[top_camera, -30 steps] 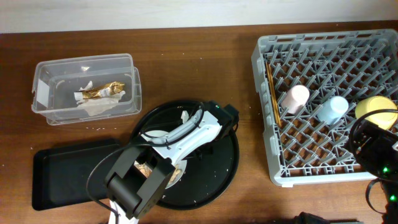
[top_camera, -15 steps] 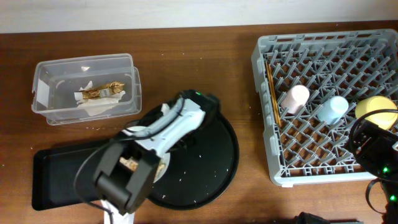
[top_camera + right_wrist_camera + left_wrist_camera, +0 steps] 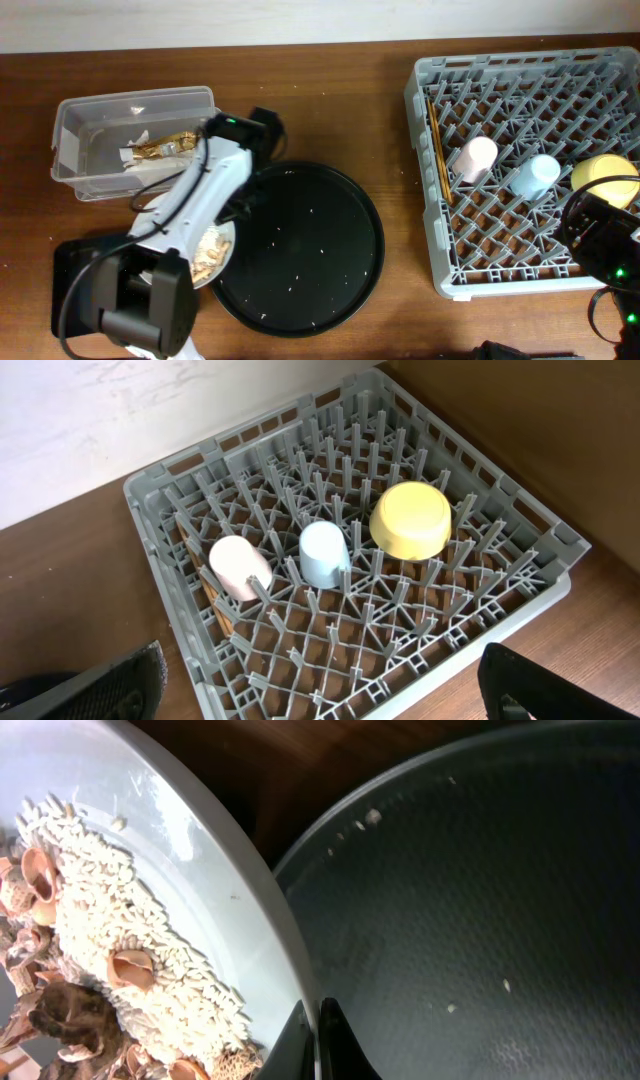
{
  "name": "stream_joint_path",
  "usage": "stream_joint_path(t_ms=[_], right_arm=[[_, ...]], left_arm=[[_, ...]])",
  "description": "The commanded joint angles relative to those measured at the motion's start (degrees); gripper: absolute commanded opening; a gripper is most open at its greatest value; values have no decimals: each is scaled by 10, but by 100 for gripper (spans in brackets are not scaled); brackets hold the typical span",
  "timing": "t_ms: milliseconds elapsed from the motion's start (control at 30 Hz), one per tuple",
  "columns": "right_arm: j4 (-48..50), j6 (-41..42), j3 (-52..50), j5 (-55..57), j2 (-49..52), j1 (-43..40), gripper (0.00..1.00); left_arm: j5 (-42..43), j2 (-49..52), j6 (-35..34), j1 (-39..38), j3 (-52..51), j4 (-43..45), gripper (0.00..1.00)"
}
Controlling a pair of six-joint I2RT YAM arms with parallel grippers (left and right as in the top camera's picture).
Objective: Sort waste into correct bins and load items into the dishwasher rack
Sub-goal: 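Tilt the plate over the small black tray to dump the scraps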
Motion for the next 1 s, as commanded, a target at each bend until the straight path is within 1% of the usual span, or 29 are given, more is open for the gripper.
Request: stream_joint_path(t_ms=[0,300,467,633,700,800,933,967], right_arm=[[2,2,7,-1,-2,-3,98],[2,2,7,-1,-2,-3,98],[2,2,7,-1,-2,-3,98],[2,2,7,-1,-2,-3,98],[2,2,7,-1,-2,-3,98],[2,2,7,-1,-2,-3,98],[2,2,7,-1,-2,-3,98],[2,2,7,-1,-2,-3,98]], left_arm=[[41,-11,78,56,12,7,1],[196,-11,195,175,12,24,1],[205,-19,209,210,12,14,1],[209,-61,211,221,12,9,1],[230,-79,223,226,12,9,1],[287,-96,254,243,12,9,1],[303,-96,258,263,9,10,1],[313,-96,268,269,9,10,1]])
